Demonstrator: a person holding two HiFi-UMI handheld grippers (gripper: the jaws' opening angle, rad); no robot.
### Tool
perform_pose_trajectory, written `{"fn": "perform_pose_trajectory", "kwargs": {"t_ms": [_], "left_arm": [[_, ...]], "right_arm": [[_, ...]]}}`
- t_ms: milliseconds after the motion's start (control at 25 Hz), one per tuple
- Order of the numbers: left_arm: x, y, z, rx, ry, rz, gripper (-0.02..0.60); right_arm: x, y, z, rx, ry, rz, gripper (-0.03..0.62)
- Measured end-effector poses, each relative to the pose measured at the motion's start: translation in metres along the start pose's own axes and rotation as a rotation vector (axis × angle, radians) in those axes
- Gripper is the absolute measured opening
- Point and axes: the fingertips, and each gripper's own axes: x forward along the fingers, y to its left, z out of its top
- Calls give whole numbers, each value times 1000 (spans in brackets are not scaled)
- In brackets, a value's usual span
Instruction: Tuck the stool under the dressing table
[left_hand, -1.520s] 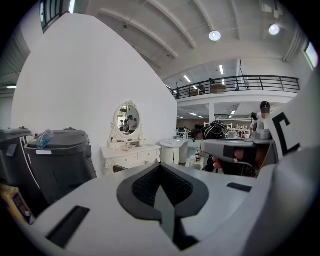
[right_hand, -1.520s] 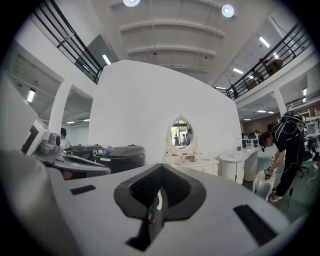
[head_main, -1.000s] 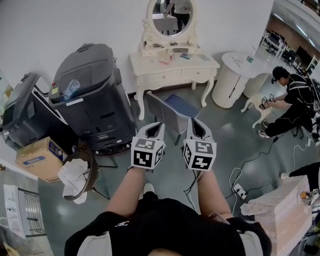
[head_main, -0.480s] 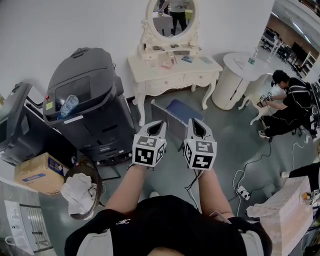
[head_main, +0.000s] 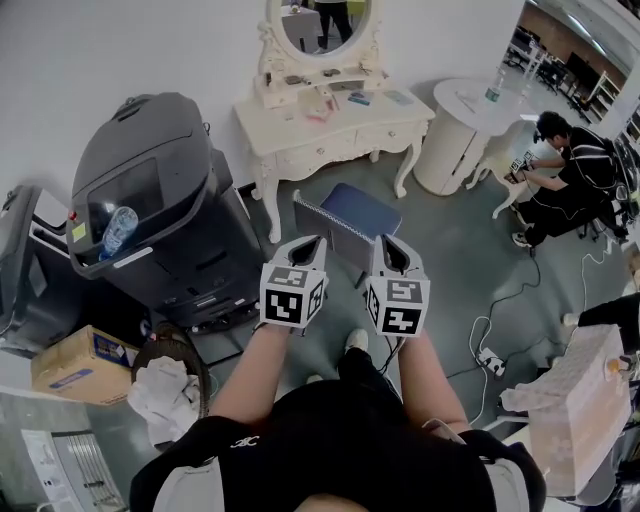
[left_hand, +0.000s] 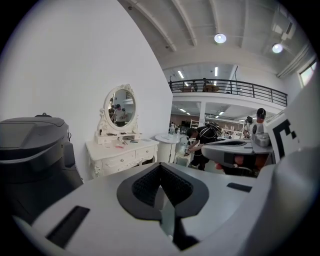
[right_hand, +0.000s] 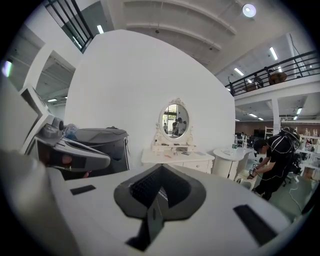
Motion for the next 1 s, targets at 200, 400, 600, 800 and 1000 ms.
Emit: {"fn": "perform_pose_trajectory", "kwargs": {"t_ms": [200, 400, 600, 800, 1000], "left_arm": [[13, 13, -4, 3, 21, 8, 6], [34, 31, 2, -1, 25, 24, 6], [57, 47, 7, -2, 38, 40, 5], [87, 61, 6, 1, 69, 64, 5], [114, 77, -1, -6, 121, 78, 5]], "right_arm": [[21, 5, -3, -17, 9, 17, 6], [54, 0, -3, -11, 19, 35, 6], [84, -5, -2, 4, 29, 59, 6], [116, -17, -9, 38, 63, 101, 6], [145, -24, -23, 37, 119, 131, 6]]}}
